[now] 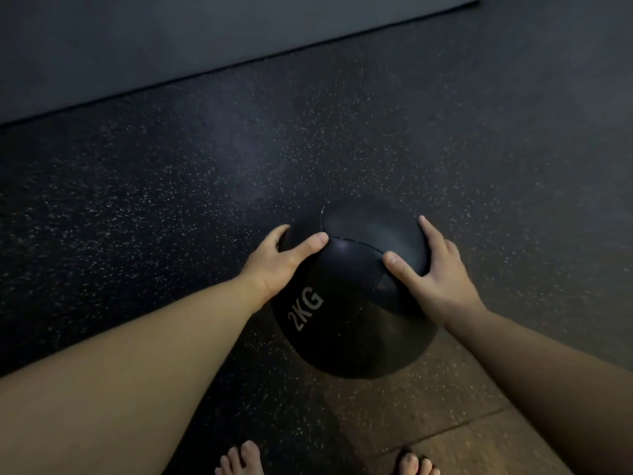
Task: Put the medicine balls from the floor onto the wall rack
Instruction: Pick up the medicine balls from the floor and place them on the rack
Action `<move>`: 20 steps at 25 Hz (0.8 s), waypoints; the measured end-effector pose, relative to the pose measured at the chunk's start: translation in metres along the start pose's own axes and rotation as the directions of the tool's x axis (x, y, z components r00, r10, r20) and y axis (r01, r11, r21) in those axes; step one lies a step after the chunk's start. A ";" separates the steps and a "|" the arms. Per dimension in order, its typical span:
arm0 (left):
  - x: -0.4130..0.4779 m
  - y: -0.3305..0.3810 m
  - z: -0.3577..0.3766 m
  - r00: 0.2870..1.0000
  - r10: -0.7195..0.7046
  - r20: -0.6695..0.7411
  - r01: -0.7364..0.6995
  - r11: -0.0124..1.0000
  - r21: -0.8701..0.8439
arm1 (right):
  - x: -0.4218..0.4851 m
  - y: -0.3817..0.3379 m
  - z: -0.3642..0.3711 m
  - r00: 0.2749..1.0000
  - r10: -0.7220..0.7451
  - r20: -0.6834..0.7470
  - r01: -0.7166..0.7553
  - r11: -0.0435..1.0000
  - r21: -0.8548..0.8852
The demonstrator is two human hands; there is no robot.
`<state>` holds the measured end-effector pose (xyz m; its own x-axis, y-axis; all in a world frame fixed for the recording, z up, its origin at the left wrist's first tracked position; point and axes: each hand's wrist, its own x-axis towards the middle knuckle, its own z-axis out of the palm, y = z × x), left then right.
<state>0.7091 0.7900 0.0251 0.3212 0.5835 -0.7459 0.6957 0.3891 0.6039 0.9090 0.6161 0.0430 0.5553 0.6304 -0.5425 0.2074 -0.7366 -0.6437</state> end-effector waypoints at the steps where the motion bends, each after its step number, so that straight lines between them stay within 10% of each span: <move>1: -0.002 0.002 0.001 1.000 0.011 -0.020 -0.011 1.000 -0.014 | -0.005 -0.002 0.005 0.999 0.005 -0.043 -0.004 1.000 0.024; 9: -0.076 0.068 -0.116 0.960 0.179 -0.216 -0.206 0.972 -0.111 | -0.034 -0.145 -0.001 0.967 -0.213 -0.138 0.224 0.972 0.076; 20: -0.456 0.246 -0.530 0.649 0.265 -0.713 -0.486 0.866 -0.121 | -0.256 -0.675 -0.013 0.683 -0.730 -0.007 0.720 0.673 0.169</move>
<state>0.3928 0.9971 0.6629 -0.0651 0.9901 -0.1241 0.3689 0.1394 0.9190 0.6376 0.9492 0.6236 0.2337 0.9668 0.1031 0.4035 0.0000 -0.9150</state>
